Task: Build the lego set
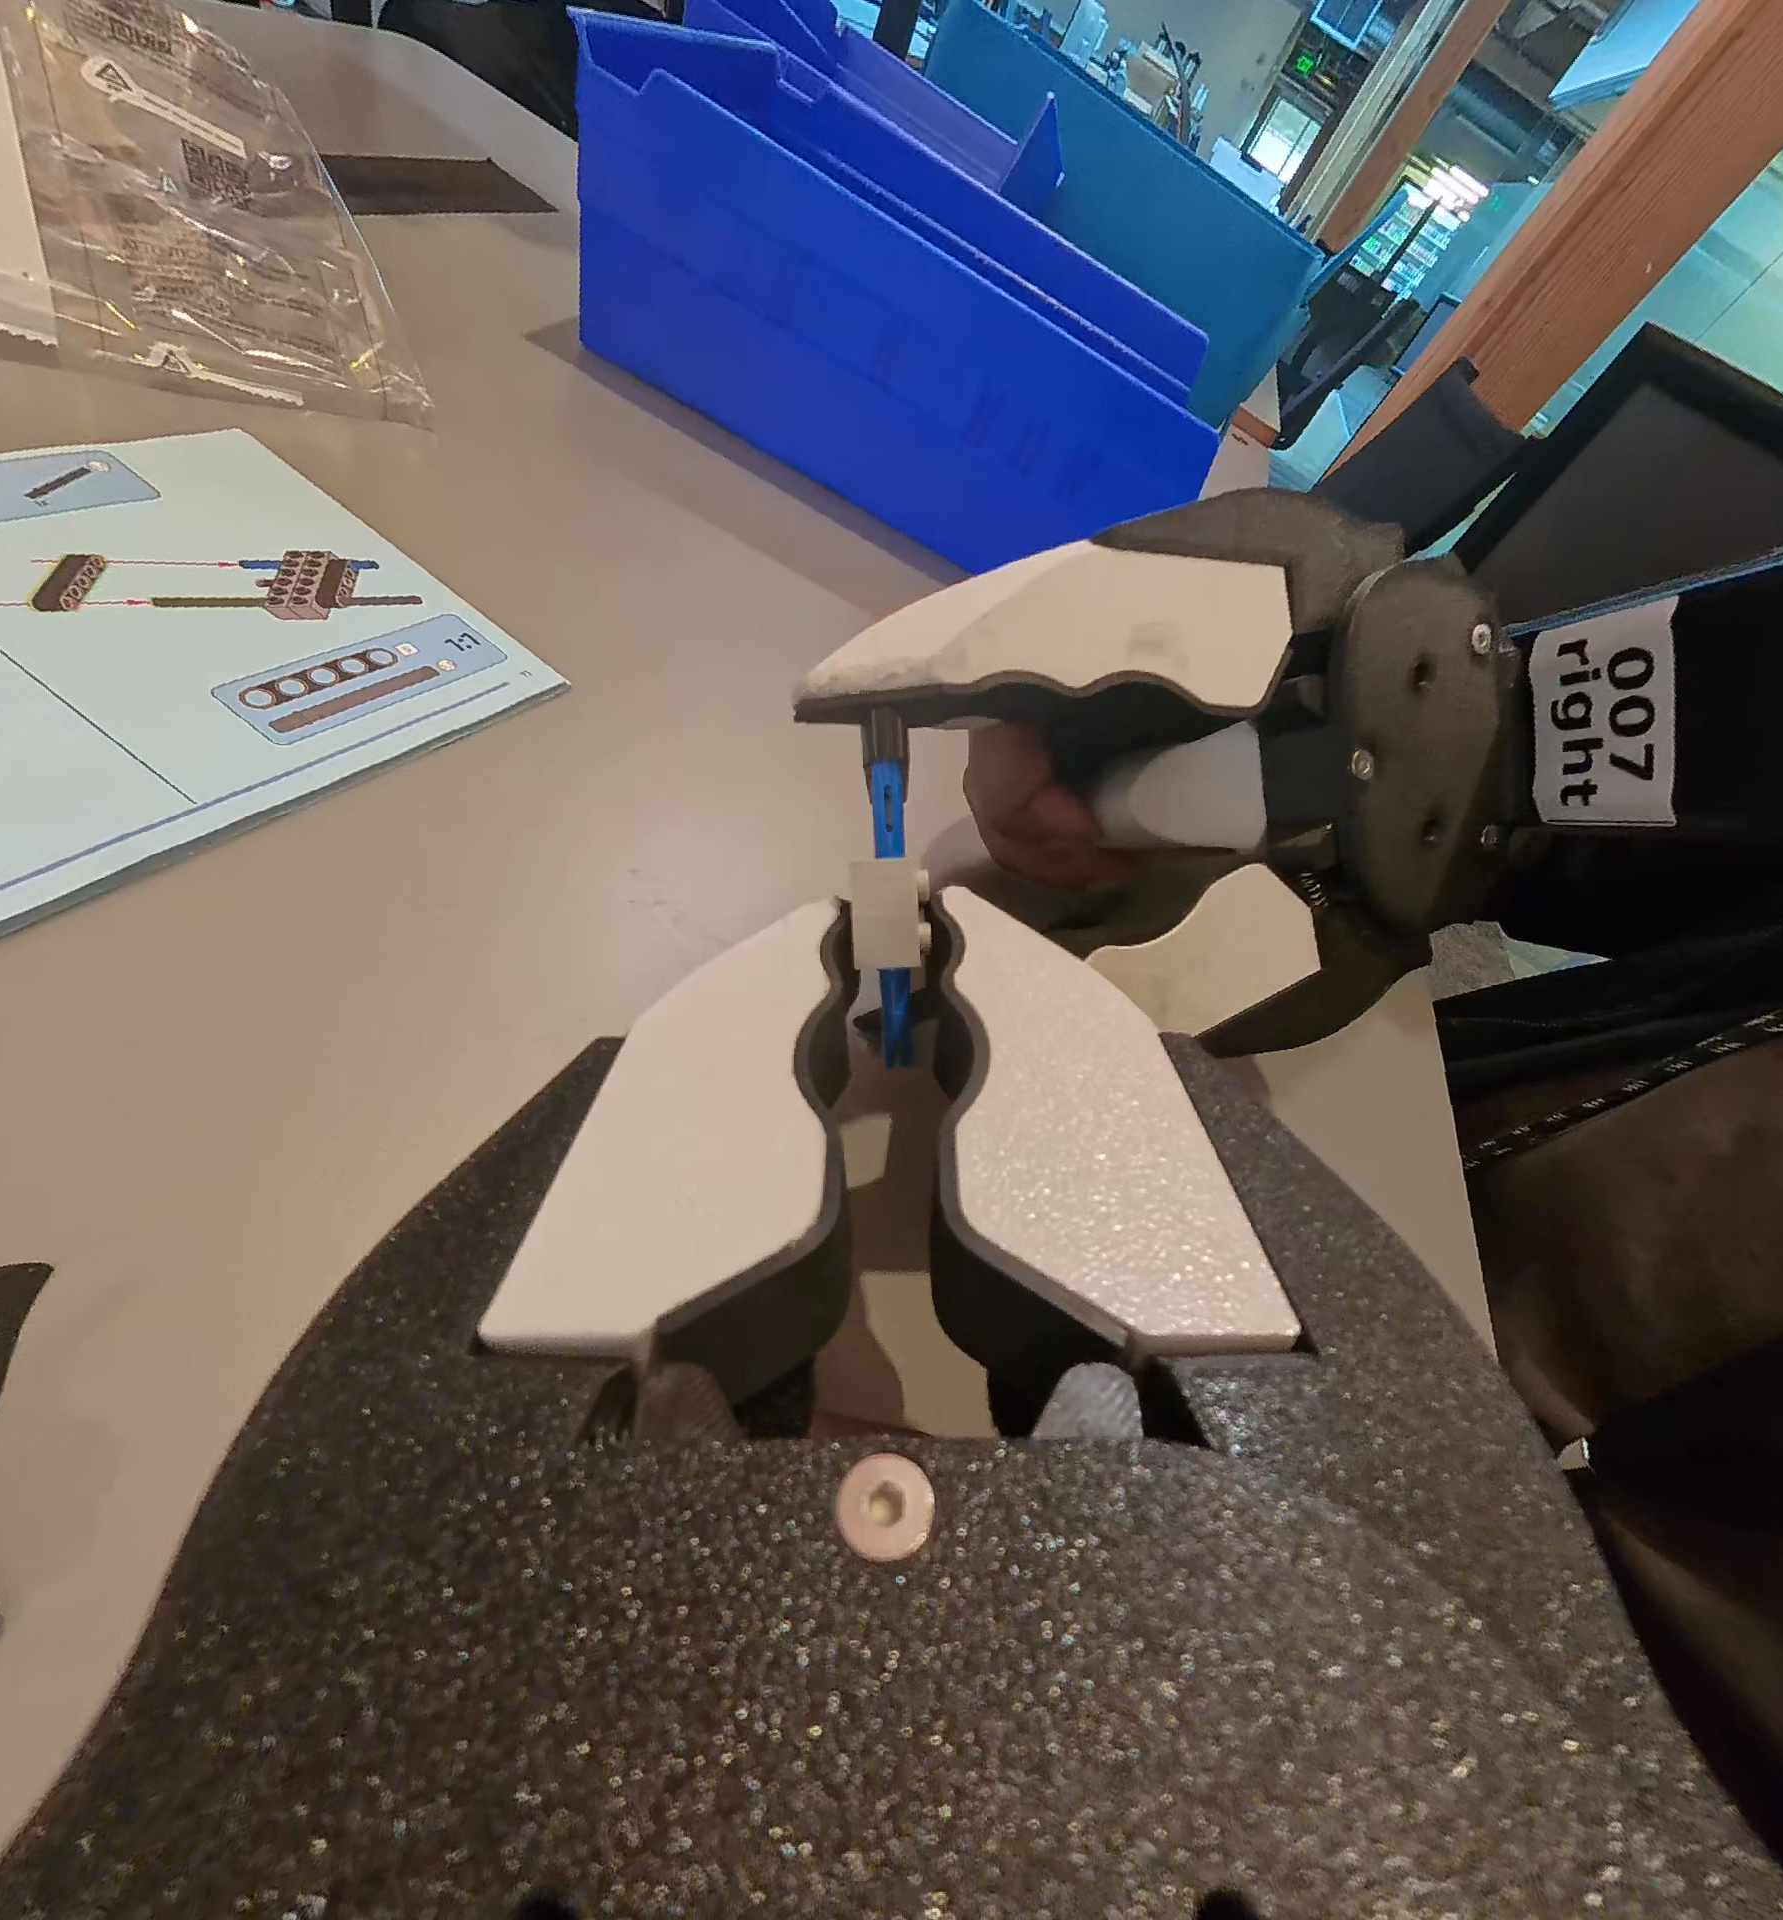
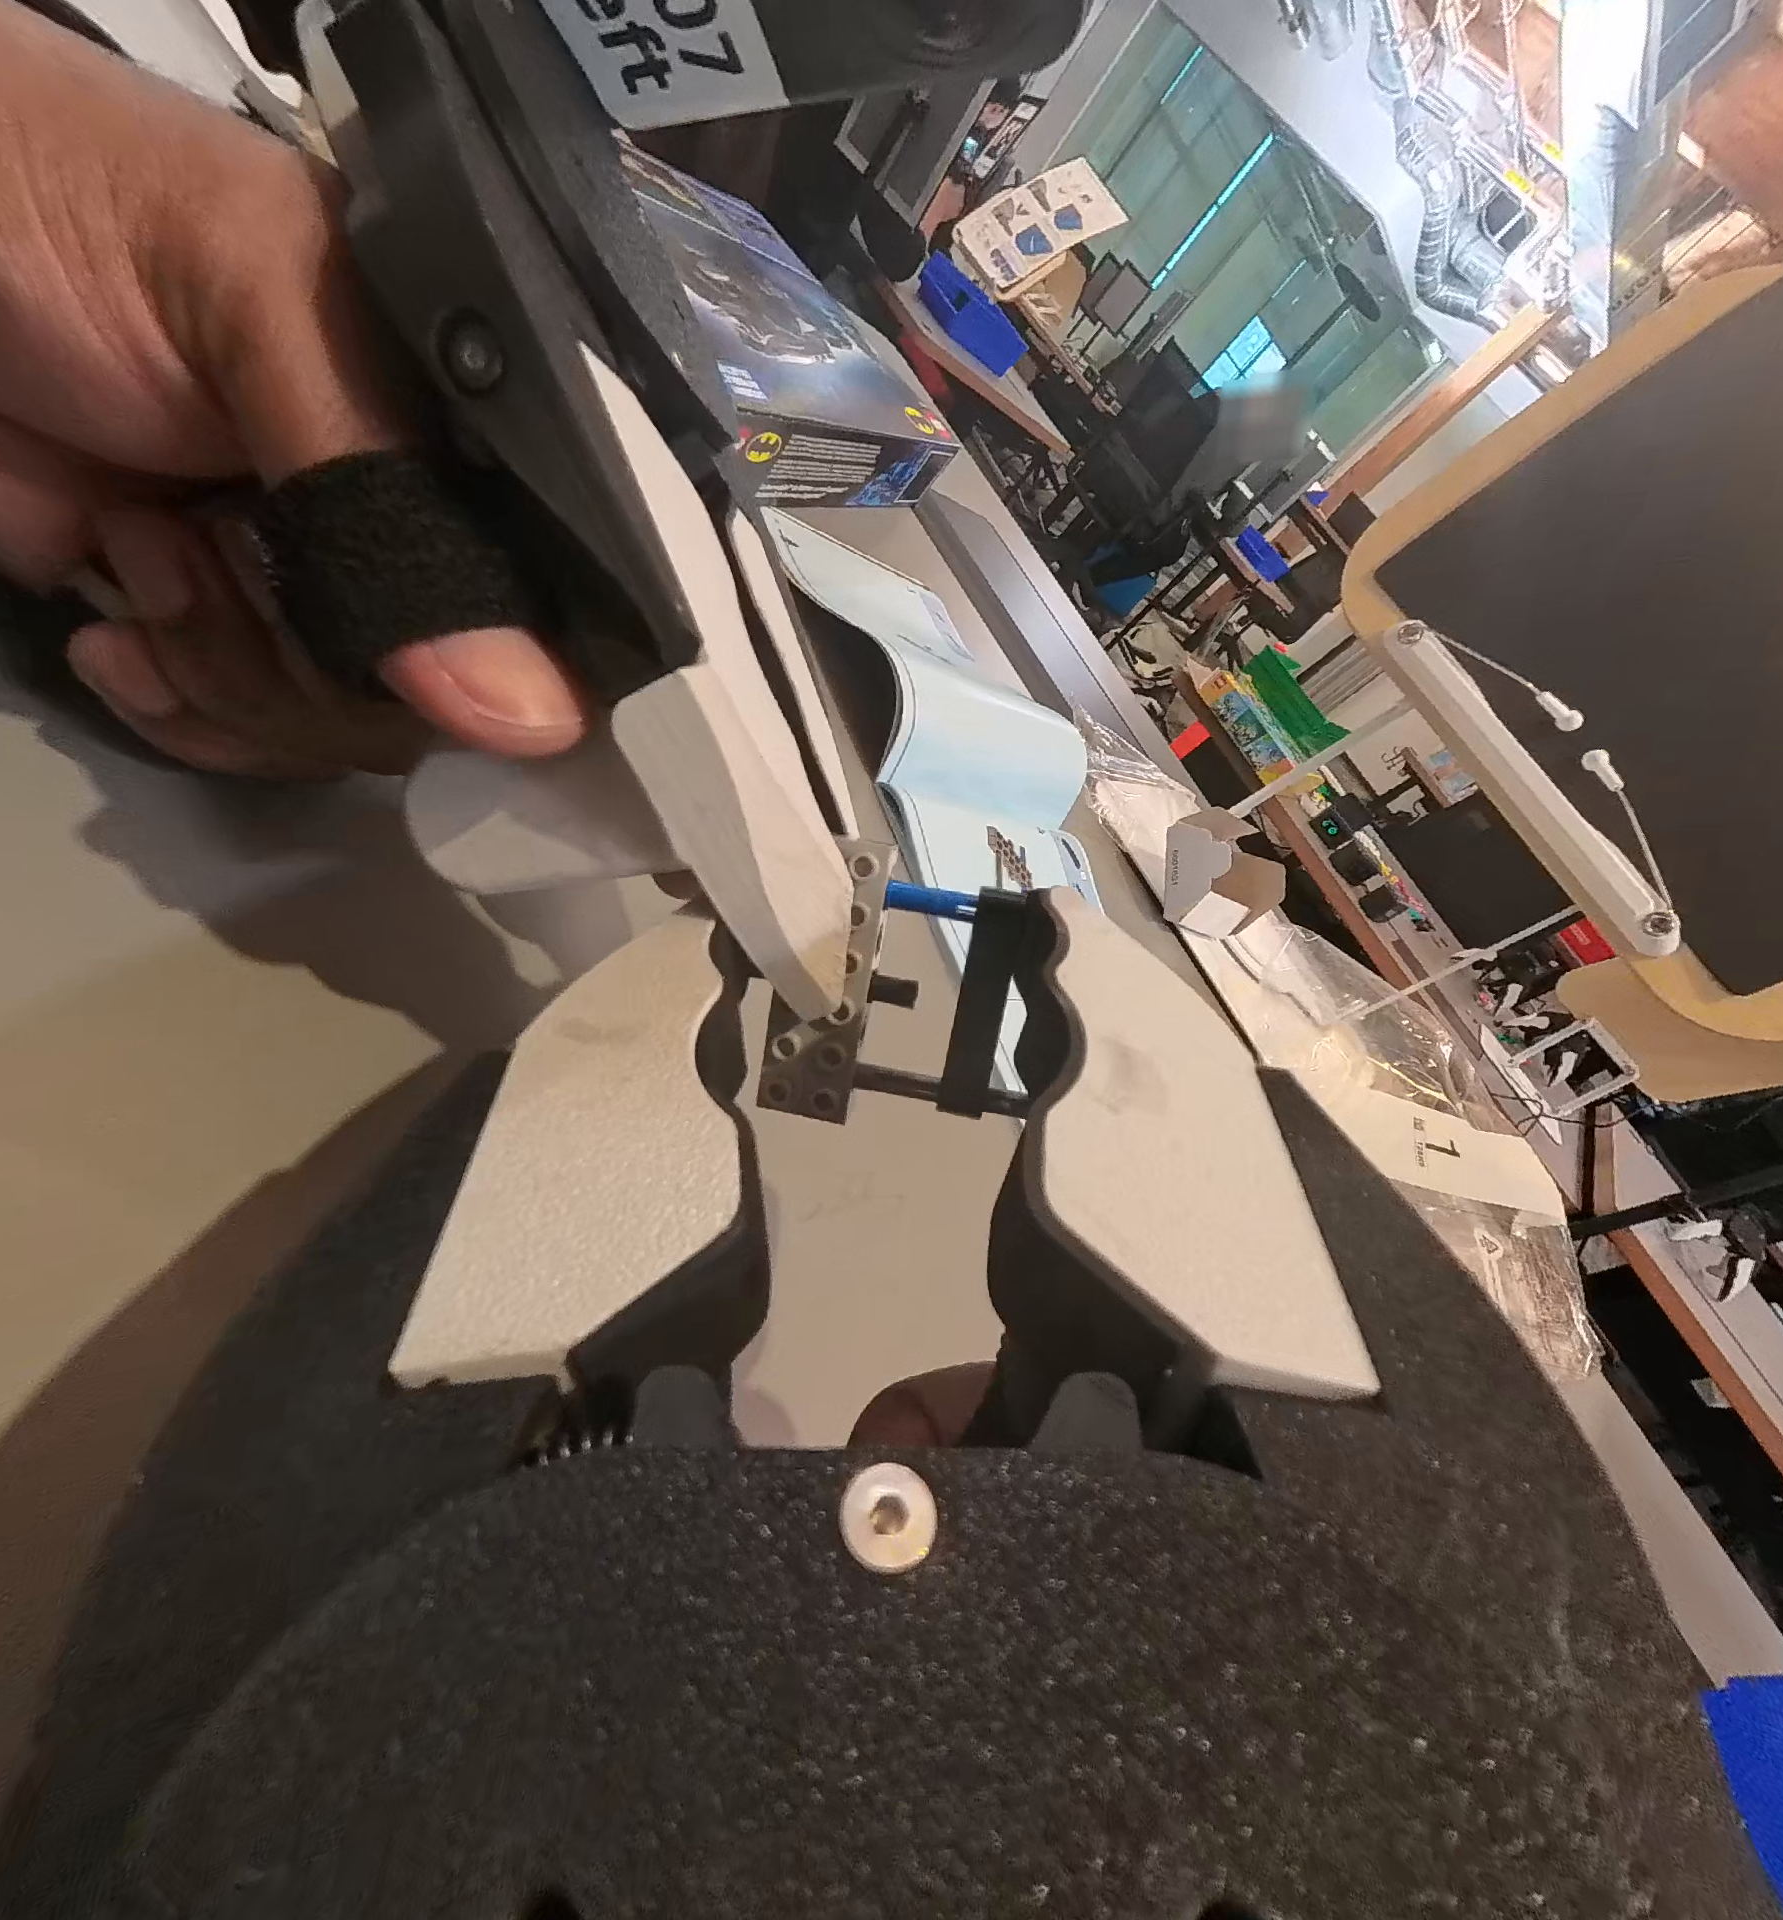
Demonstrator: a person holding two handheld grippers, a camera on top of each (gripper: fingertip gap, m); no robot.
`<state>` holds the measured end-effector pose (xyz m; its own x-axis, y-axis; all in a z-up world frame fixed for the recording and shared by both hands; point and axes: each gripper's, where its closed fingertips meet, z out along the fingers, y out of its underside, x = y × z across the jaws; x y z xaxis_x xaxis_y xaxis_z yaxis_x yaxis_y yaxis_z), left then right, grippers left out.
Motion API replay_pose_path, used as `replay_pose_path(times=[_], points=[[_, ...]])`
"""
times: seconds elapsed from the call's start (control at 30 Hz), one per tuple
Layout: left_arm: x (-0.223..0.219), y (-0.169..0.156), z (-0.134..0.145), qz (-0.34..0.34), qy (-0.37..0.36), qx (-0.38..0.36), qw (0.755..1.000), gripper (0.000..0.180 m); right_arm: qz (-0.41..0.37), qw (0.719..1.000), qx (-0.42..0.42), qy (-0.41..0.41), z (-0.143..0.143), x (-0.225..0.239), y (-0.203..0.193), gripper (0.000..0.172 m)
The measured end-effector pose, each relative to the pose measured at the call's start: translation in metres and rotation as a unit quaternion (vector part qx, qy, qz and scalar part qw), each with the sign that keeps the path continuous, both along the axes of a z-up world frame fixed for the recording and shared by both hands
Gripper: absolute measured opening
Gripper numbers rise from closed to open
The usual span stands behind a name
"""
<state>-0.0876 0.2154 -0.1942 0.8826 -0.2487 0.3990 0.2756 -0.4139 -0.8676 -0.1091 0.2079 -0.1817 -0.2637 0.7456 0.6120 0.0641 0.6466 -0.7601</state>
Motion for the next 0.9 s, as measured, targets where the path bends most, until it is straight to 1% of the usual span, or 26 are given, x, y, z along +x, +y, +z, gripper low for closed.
replay_pose_path(times=[0.5, 0.9], points=[[0.0011, 0.0005, -0.0021, 0.0, 0.009, -0.007, 1.0, 0.012, 0.007, 1.0, 0.003, -0.008, -0.0026, 0.0023, 0.0013, 0.05], [0.0017, -0.0004, -0.008, -0.001, 0.02, -0.027, 0.999, 0.011, 0.016, 0.999, 0.03, -0.016, -0.0076, 0.0027, -0.0001, 0.05]])
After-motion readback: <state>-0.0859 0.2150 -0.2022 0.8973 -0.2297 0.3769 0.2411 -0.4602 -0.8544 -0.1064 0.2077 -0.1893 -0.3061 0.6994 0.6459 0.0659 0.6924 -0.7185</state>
